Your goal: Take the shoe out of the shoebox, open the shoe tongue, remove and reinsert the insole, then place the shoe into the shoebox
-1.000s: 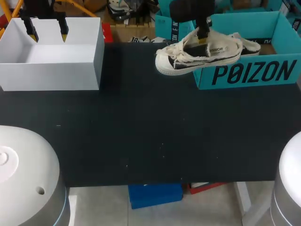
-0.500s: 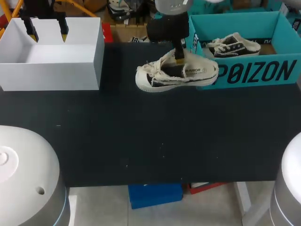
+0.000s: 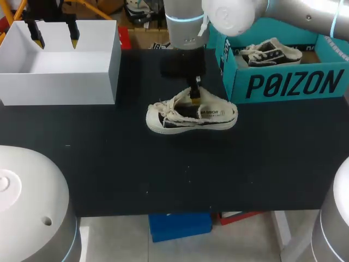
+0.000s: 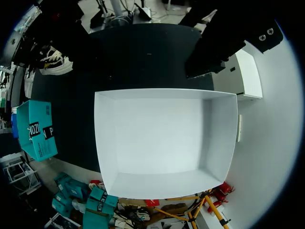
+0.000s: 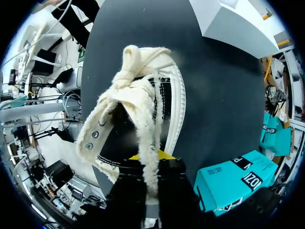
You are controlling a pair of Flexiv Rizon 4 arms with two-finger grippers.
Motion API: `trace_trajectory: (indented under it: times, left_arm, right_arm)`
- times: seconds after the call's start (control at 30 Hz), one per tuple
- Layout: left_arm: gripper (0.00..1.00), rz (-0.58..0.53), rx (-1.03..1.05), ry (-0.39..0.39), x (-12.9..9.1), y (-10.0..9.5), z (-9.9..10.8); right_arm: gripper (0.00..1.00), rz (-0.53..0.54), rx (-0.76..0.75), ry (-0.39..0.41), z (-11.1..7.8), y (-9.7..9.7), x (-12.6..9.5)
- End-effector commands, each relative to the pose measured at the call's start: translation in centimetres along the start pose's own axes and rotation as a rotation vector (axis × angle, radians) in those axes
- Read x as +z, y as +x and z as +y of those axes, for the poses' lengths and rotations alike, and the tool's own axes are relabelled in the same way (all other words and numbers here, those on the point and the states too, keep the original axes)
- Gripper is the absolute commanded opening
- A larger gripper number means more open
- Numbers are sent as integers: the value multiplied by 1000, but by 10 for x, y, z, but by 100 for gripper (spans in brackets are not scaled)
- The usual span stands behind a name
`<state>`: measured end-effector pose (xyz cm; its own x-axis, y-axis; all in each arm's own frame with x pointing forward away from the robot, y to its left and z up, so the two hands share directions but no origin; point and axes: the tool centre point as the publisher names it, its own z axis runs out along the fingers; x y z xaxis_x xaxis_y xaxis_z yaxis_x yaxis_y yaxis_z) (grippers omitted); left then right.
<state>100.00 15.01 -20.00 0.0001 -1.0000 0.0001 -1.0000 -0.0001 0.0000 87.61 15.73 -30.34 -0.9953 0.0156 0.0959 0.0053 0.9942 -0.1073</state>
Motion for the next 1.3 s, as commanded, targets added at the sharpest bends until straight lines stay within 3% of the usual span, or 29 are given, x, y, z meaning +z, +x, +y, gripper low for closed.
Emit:
trace_trajectory:
  times: [0.03,0.27,0.73,1.3]
  left_arm:
    - [100,0,0,0,0,0,0]
    - [100,0,0,0,0,0,0]
    - [100,0,0,0,0,0,0]
    - [100,0,0,0,0,0,0]
  right_arm:
    - [0,22,7,-26,7,-1,22]
    - [0,55,-6,-60,19,3,46]
    - [0,29,-13,-90,26,-2,75]
    - [0,-16,-57,-134,29,-8,92]
